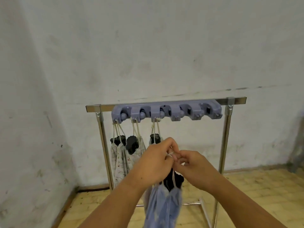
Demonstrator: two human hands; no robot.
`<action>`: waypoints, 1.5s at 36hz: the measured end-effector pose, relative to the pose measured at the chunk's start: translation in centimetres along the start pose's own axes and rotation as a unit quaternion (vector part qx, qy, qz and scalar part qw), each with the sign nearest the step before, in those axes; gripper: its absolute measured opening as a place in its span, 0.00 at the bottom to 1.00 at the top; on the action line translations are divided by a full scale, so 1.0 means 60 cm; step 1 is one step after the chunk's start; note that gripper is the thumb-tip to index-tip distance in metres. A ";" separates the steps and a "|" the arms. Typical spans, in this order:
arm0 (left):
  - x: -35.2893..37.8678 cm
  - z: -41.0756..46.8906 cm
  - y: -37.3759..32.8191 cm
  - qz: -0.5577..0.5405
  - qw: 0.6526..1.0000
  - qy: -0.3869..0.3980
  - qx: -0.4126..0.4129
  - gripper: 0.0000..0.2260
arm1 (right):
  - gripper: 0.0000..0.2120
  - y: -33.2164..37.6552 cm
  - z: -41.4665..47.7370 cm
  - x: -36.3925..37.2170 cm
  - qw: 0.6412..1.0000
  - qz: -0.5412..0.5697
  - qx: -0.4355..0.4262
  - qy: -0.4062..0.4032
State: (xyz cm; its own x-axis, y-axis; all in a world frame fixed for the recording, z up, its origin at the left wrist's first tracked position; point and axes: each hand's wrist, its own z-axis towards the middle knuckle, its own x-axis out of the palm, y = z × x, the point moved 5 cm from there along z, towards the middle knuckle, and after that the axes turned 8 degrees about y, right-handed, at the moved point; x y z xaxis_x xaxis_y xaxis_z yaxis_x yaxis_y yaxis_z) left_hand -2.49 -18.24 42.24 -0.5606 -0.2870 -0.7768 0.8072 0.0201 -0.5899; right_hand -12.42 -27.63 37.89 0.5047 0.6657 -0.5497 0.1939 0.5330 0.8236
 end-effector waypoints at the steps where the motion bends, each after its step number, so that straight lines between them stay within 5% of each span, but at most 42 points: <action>1: -0.010 0.013 -0.001 0.003 1.000 -0.012 0.001 0.12 | 0.07 -0.001 0.013 -0.009 1.000 -0.003 0.002 -0.023; 10: -0.079 0.120 -0.005 -0.023 0.989 -0.145 0.000 0.07 | 0.09 0.015 0.096 -0.087 0.975 0.076 -0.006 -0.208; 20: -0.068 0.212 0.023 -0.018 0.972 -0.235 0.005 0.07 | 0.10 -0.024 0.163 -0.114 0.937 0.215 0.011 -0.276; 29: 0.009 0.158 0.076 -0.025 0.984 -0.179 0.008 0.06 | 0.02 -0.106 0.146 -0.043 0.938 0.192 -0.048 -0.284; 33: 0.059 0.122 0.137 -0.073 0.985 -0.154 -0.027 0.06 | 0.16 -0.167 0.119 0.004 0.919 0.227 -0.023 -0.321; 45: 0.296 -0.059 0.427 -0.131 0.972 -0.039 -0.191 0.02 | 0.07 -0.435 0.064 0.243 0.949 0.195 0.106 -0.225; 49: 0.375 -0.132 0.551 -0.125 0.959 0.006 -0.255 0.04 | 0.21 -0.530 0.042 0.333 0.959 0.132 0.168 -0.186; 54: 0.467 -0.172 0.716 -0.064 0.942 0.102 -0.312 0.05 | 0.18 -0.631 0.019 0.406 0.966 0.089 0.224 -0.090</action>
State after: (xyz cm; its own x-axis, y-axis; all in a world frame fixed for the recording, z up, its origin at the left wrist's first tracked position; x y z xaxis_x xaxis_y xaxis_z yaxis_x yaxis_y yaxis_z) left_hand 14.55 -15.56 -7.13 -0.7214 -0.1371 -0.6788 0.5001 0.5749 -0.6476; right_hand -6.52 -32.19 -6.51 0.6939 0.6027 -0.3940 0.4152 0.1122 0.9028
